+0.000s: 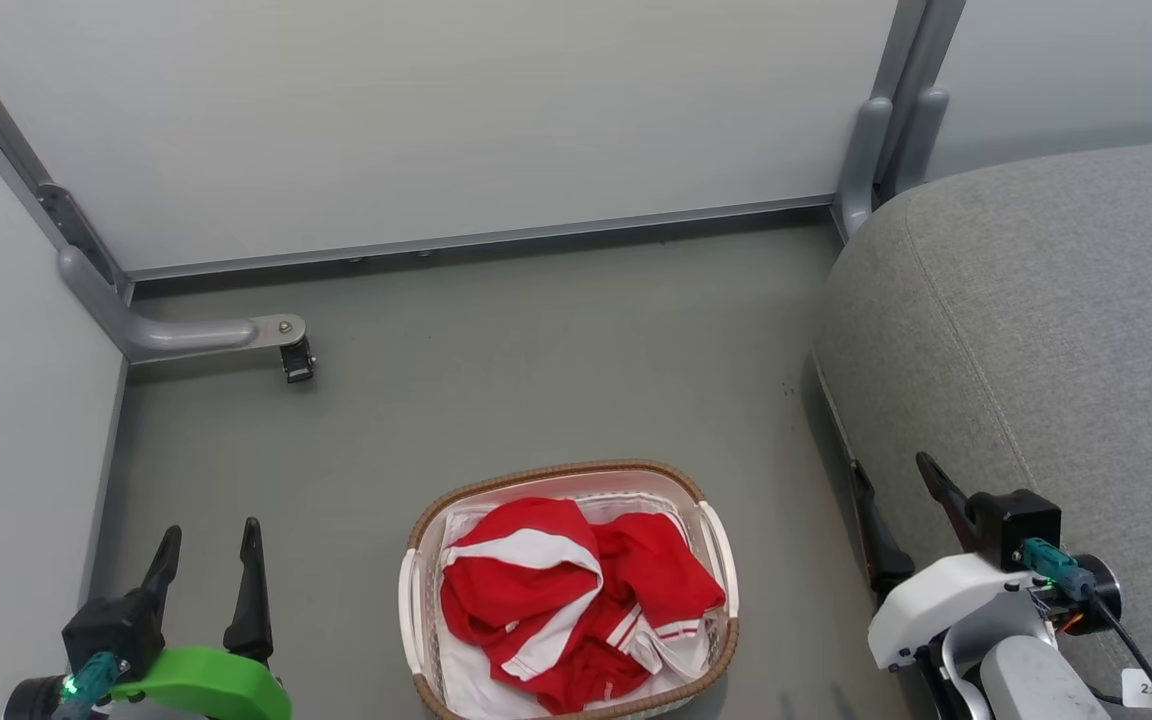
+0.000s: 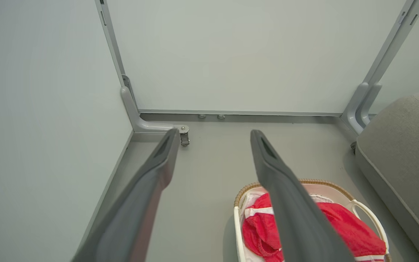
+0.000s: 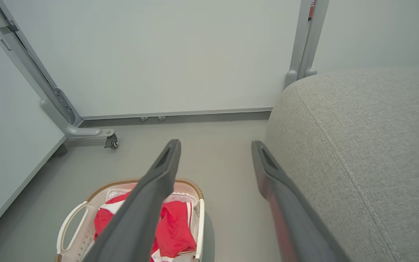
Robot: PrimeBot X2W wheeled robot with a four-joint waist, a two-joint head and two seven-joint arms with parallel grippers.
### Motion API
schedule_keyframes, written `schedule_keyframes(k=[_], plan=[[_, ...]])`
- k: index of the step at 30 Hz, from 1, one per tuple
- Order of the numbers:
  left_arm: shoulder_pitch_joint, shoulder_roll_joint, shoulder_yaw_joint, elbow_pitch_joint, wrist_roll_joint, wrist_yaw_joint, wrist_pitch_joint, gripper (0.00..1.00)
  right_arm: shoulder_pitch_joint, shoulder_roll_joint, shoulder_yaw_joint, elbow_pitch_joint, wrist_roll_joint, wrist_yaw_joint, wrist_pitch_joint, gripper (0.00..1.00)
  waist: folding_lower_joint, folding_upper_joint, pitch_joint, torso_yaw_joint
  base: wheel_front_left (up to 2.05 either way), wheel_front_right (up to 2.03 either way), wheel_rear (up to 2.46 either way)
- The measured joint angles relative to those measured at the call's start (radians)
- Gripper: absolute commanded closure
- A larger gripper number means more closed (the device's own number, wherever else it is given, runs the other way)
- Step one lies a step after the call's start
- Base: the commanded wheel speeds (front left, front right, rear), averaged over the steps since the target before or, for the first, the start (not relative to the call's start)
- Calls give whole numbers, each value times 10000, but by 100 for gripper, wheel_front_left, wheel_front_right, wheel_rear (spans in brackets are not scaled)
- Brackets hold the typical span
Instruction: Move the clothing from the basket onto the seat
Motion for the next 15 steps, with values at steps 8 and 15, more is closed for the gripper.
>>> schedule_keyframes(k=[8, 15], plan=[[-2, 44, -163, 48, 155, -2, -159, 0, -117, -2, 75, 54, -414, 0, -169, 0, 0, 0, 212, 5, 0, 0, 0], [-202, 213, -510, 104, 198, -4, -267, 0, -483, -2, 244, -15, -790, 2, -297, 0, 0, 0, 725, -28, 0, 0, 0]])
